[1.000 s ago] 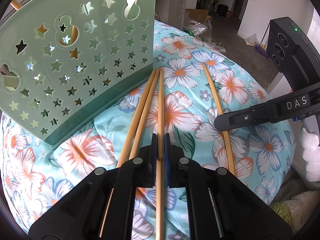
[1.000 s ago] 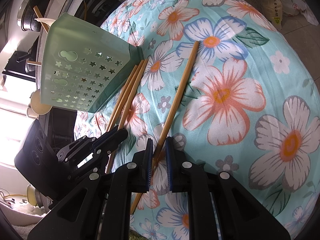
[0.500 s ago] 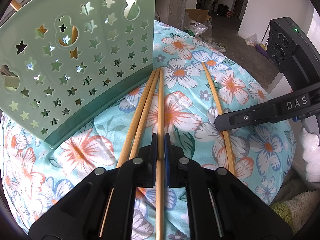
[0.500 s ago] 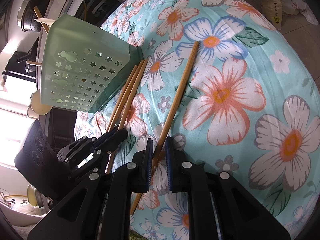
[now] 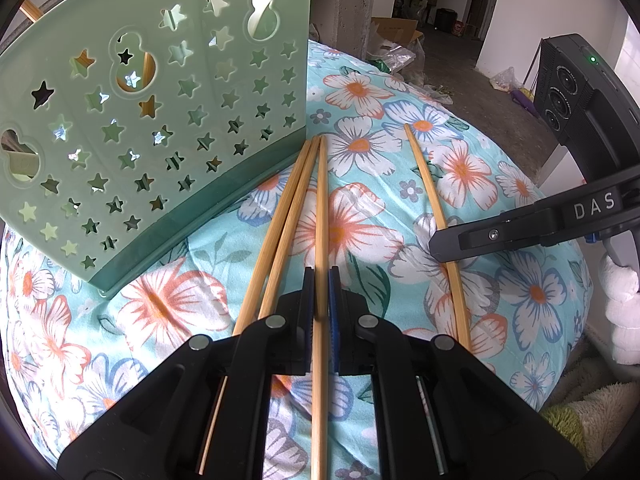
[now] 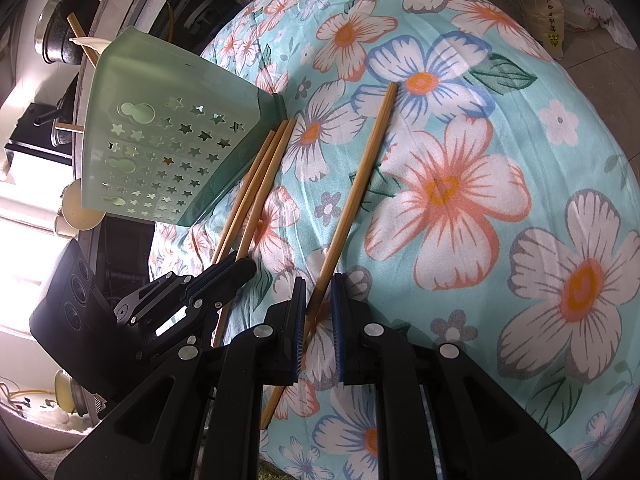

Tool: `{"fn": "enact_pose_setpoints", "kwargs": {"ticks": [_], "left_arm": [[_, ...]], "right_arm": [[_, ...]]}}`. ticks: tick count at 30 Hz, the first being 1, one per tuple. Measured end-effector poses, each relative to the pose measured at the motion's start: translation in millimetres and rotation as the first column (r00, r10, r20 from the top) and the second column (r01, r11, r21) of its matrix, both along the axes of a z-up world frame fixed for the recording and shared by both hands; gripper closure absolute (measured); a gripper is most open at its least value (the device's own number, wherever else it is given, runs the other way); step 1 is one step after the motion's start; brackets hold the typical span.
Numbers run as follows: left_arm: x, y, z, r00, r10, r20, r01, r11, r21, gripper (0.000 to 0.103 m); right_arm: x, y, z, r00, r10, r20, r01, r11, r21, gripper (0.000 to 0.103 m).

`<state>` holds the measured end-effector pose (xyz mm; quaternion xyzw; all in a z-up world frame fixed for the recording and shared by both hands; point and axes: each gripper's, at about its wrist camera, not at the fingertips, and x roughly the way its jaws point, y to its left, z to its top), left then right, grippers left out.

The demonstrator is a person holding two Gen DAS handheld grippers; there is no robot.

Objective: Organize utensils

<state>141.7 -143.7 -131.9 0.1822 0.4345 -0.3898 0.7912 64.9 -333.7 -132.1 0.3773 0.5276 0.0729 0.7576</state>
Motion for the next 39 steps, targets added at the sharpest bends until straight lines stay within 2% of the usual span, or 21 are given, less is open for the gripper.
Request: {"fn": "enact_pose_setpoints", "kwargs": {"ticks": [17, 23, 26, 28, 30, 39], "left_arm": [[0, -2, -2, 1.000, -0.002, 0.006, 0.002, 1.000, -0.002, 0.097], [1, 6, 0, 1.000, 0.000, -0.031, 0.000, 1.000, -0.002, 0.097], [5, 11, 4, 0.997, 0.006, -0.082, -0.009, 0.999, -0.035, 0.097], [9, 12, 6, 0.994, 0.006, -0.112, -0.012, 0.998, -0.056, 0.094], [14, 10, 7, 0.992, 0.004, -0.122, -0.012, 0.998, -0.059, 0.089], [31, -14, 6, 0.994, 0.003, -0.113, -0.006, 1.000, -0.023, 0.087]], "right_arm": [[-1, 0, 1, 1.000, 0.013, 0.000, -0.013, 1.000, -0.011, 0.091], [-3, 0, 2, 1.000, 0.027, -0.016, -0.027, 1.000, 0.007, 0.091], [-1, 0, 5, 0.999, 0.038, -0.014, -0.038, 0.999, 0.011, 0.088], [-1, -2, 7, 0.999, 0.033, -0.002, -0.033, 0.999, 0.031, 0.074], [0, -5, 9, 1.000, 0.019, 0.005, -0.019, 0.999, 0.036, 0.070], [18, -20, 5, 0.999, -0.046, 0.007, 0.046, 0.998, 0.035, 0.070]]}}
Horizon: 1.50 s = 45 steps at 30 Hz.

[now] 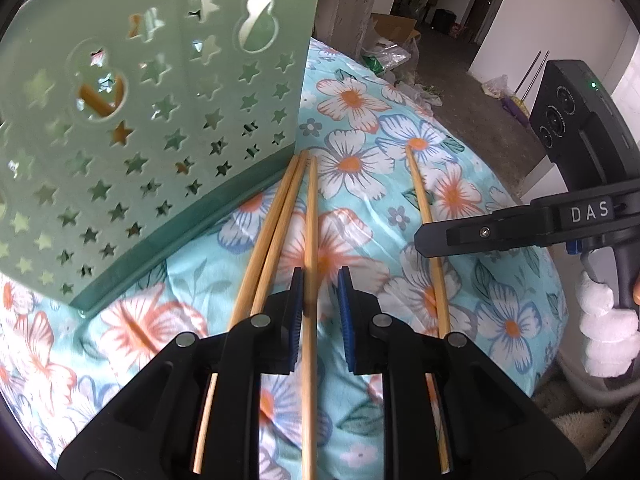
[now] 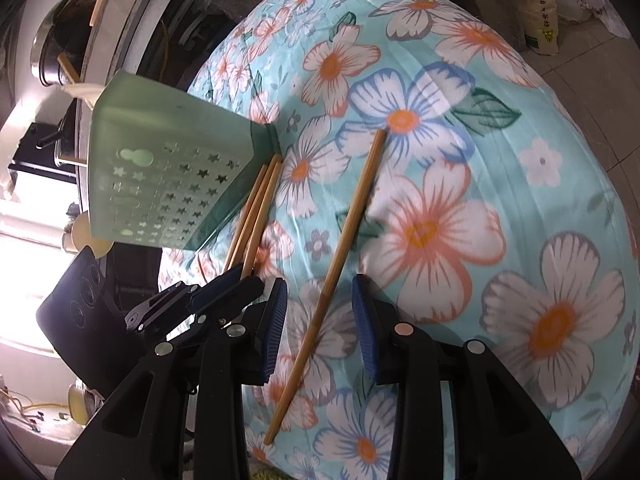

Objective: Organize utensils

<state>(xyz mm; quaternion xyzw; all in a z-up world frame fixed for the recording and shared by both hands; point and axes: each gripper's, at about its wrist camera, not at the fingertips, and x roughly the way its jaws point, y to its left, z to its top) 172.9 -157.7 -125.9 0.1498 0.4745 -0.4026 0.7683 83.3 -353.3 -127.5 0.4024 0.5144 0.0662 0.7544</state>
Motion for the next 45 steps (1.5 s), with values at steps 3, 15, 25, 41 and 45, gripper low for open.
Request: {"fn": "enact_pose_setpoints", "kwargs": {"ticks": [3, 15, 25, 41, 45], "left_arm": [[3, -11, -2, 1.000, -0.003, 0.021, 0.003, 1.000, 0.025, 0.087], [-3, -29, -1, 0.994, 0.011, 0.106, -0.021, 0.996, 0.092, 0.097], [-16, -28, -3, 0.995, 0.034, 0.090, -0.043, 0.994, 0.099, 0.098], [-10, -32, -6, 0.996, 0.040, 0.080, -0.047, 0.995, 0.086, 0.097], [-10, -31, -5, 0.996, 0.040, 0.080, -0.047, 0.995, 0.085, 0.097]], "right_arm": [[11, 2, 1, 1.000, -0.012, 0.013, 0.012, 0.999, -0.034, 0.071], [15, 4, -2, 0.999, -0.033, 0.039, 0.037, 0.993, -0.108, 0.090], [-1, -1, -4, 0.999, -0.024, 0.040, 0.028, 0.996, -0.086, 0.090], [0, -3, -6, 0.999, -0.032, 0.039, 0.035, 0.997, -0.072, 0.091], [0, -3, -6, 0.999, -0.032, 0.038, 0.035, 0.997, -0.072, 0.091]]}}
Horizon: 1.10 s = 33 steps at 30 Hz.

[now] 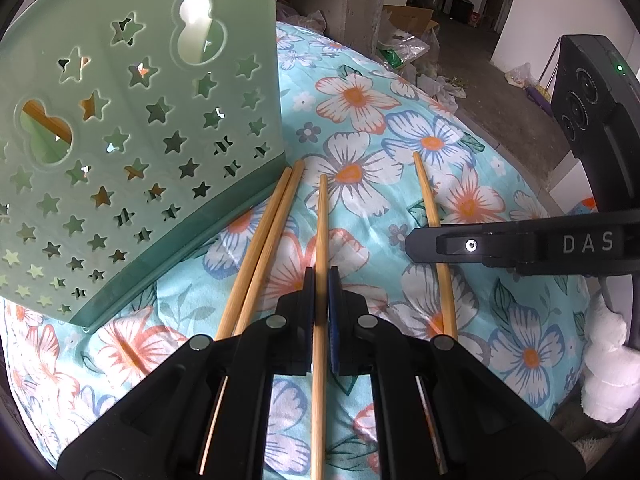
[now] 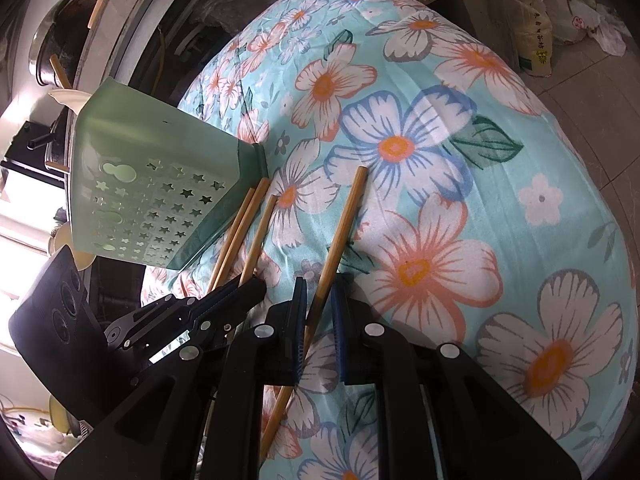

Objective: Organize utensils

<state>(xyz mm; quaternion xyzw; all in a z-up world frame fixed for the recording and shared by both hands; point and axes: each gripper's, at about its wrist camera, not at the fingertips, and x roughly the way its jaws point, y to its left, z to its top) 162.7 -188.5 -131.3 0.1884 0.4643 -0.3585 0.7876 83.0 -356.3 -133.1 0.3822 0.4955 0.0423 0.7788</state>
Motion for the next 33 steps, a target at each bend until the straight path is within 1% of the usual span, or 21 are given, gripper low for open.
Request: {"fn": "enact_pose_setpoints", "kwargs": {"ticks": [10, 15, 21, 24, 27, 33], "left_arm": [[0, 0, 0, 1.000, -0.001, 0.001, 0.001, 1.000, -0.001, 0.097], [-2, 1, 1, 1.000, -0.012, 0.014, 0.012, 1.000, -0.003, 0.098], [-5, 8, 9, 1.000, -0.014, 0.017, 0.014, 1.000, -0.022, 0.098], [-8, 16, 21, 1.000, -0.010, 0.021, 0.011, 0.998, -0.059, 0.098], [-12, 26, 39, 1.000, -0.008, 0.025, 0.011, 0.992, -0.126, 0.098], [-17, 49, 79, 0.999, 0.007, 0.045, 0.004, 0.971, -0.240, 0.098]], "right_arm": [[0, 1, 0, 1.000, -0.002, 0.000, 0.002, 1.000, 0.000, 0.091], [-2, -2, 0, 1.000, -0.008, 0.006, 0.008, 1.000, 0.006, 0.091], [-9, -4, 10, 0.999, -0.020, 0.031, 0.020, 1.000, 0.001, 0.092], [-14, -4, 20, 0.998, -0.028, 0.056, 0.029, 1.000, -0.009, 0.092], [-21, -4, 35, 0.995, -0.031, 0.093, 0.034, 0.999, -0.031, 0.093], [-30, 1, 66, 0.986, -0.021, 0.163, 0.038, 0.994, -0.103, 0.094]]}}
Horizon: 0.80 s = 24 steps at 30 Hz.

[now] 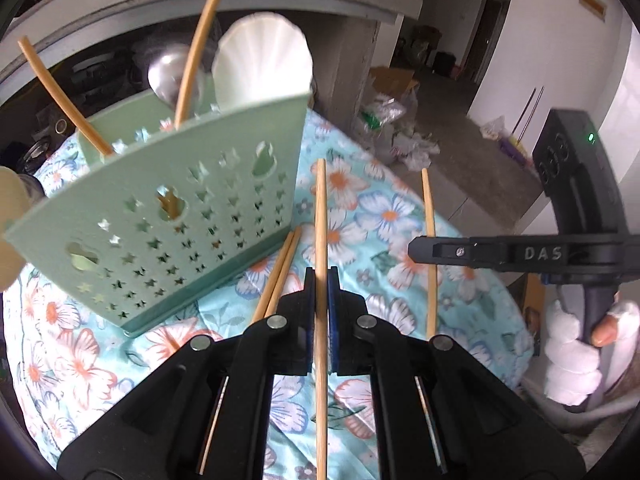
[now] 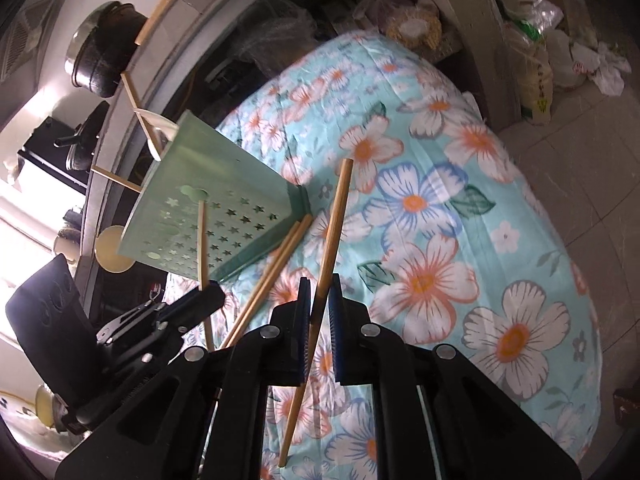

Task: Organize utensils
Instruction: 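Lift the held chopsticks with both grippers up toward the green holder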

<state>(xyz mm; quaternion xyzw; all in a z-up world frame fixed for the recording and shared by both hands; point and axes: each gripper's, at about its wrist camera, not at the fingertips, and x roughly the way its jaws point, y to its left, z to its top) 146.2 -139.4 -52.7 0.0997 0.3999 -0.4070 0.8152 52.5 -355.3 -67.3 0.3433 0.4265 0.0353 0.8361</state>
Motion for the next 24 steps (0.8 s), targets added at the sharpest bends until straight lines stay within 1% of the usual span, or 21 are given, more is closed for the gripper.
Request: {"fn": "enact_pose_setpoints", "kwargs": {"ticks": [5, 8, 11, 20, 24], "left_arm": [[-2, 19, 28, 1.000, 0.016, 0.008, -0.015, 0.996, -0.088, 0.098], [-4, 34, 42, 0.999, 0.029, 0.017, -0.027, 0.990, -0.138, 0.098], [-6, 43, 53, 0.999, 0.039, 0.026, -0.034, 0.986, -0.166, 0.098], [-14, 55, 76, 0.997, 0.047, 0.058, -0.034, 0.977, -0.213, 0.098], [-20, 63, 92, 0.995, 0.055, 0.086, -0.033, 0.971, -0.239, 0.098]], "right_arm": [[-5, 6, 19, 0.999, 0.006, 0.044, -0.004, 0.998, -0.060, 0.095], [-8, 9, 28, 0.998, 0.011, 0.066, -0.006, 0.997, -0.078, 0.095], [-9, 10, 35, 0.996, 0.015, 0.084, -0.007, 0.995, -0.095, 0.096], [-15, 11, 52, 0.992, 0.019, 0.127, -0.005, 0.993, -0.116, 0.097], [-18, 10, 61, 0.988, 0.019, 0.153, 0.000, 0.993, -0.122, 0.097]]}}
